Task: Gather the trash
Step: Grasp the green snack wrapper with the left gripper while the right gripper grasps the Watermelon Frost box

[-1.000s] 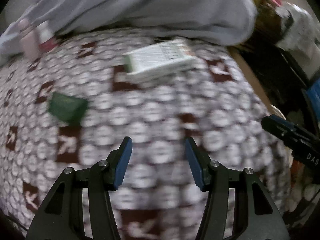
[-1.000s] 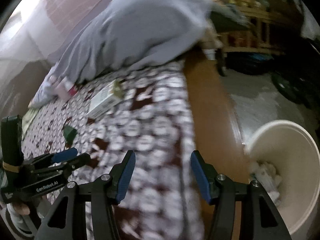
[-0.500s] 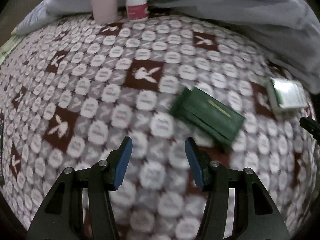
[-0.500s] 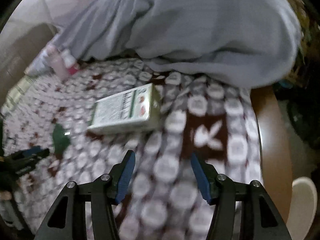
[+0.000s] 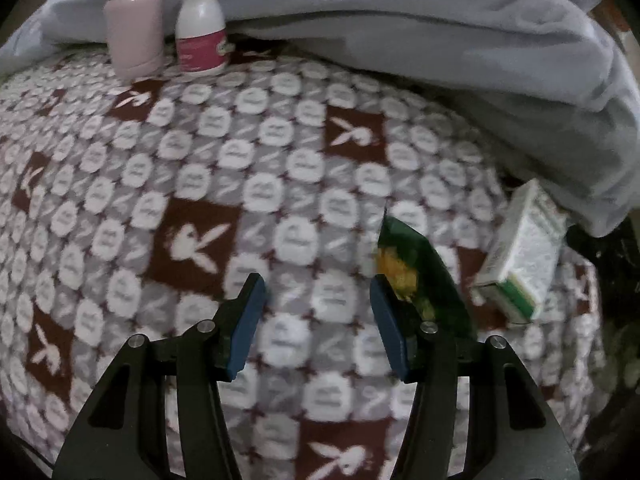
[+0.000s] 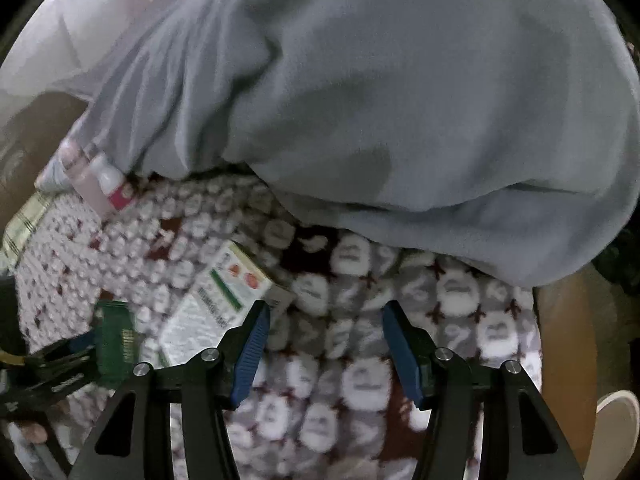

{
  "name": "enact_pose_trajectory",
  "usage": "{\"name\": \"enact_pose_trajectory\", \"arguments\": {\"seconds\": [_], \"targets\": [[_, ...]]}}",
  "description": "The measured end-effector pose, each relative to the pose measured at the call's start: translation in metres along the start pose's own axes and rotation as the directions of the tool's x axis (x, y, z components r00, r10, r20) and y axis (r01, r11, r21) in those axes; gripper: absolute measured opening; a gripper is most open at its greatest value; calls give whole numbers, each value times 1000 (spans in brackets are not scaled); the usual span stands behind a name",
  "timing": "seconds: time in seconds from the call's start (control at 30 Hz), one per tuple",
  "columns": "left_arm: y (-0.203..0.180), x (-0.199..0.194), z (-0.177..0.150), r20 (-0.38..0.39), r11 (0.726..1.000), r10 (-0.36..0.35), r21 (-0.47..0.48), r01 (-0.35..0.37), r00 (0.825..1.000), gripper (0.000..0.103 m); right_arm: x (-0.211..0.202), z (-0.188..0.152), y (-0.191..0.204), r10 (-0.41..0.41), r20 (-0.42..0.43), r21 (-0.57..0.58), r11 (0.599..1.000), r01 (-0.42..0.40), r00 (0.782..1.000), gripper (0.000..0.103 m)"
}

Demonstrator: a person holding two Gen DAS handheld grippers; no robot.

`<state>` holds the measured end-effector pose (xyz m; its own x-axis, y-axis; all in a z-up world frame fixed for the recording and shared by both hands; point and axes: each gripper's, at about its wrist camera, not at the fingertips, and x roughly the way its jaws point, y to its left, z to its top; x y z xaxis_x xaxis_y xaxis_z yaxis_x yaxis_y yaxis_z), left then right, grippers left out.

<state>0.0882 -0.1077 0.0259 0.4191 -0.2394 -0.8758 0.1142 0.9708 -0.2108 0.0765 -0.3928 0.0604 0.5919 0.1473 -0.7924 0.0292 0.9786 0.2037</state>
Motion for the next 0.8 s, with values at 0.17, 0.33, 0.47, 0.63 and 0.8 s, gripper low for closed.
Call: {"name": "enact_pose_trajectory", "arguments": {"seconds": [0.17,0.33,0.47,0.63,0.8], "targets": [[4,-15,-6,1,1000,3,20,-3,1000,53,0,-3,26,85,-19,13,996,-85,996,73],[4,-28,-18,2,1000,-5,25,5,1000,53,24,-2,60,74,-45,-2,997,-74,996,74],[-6,-29,-20,-6,999,-34,23,34,999,53,50,-5,79,45,-97,-55,997,-51,994,73],[-24,-13,-8,3,998,-63,-19,63,998,53,34,-18,71,47,-91,-113,992,-57,995,64],[-45,14,2,-7,996,-68,-59,68,998,53,-9,-31,43,85,-43,-93,992,-89,995,61]]}}
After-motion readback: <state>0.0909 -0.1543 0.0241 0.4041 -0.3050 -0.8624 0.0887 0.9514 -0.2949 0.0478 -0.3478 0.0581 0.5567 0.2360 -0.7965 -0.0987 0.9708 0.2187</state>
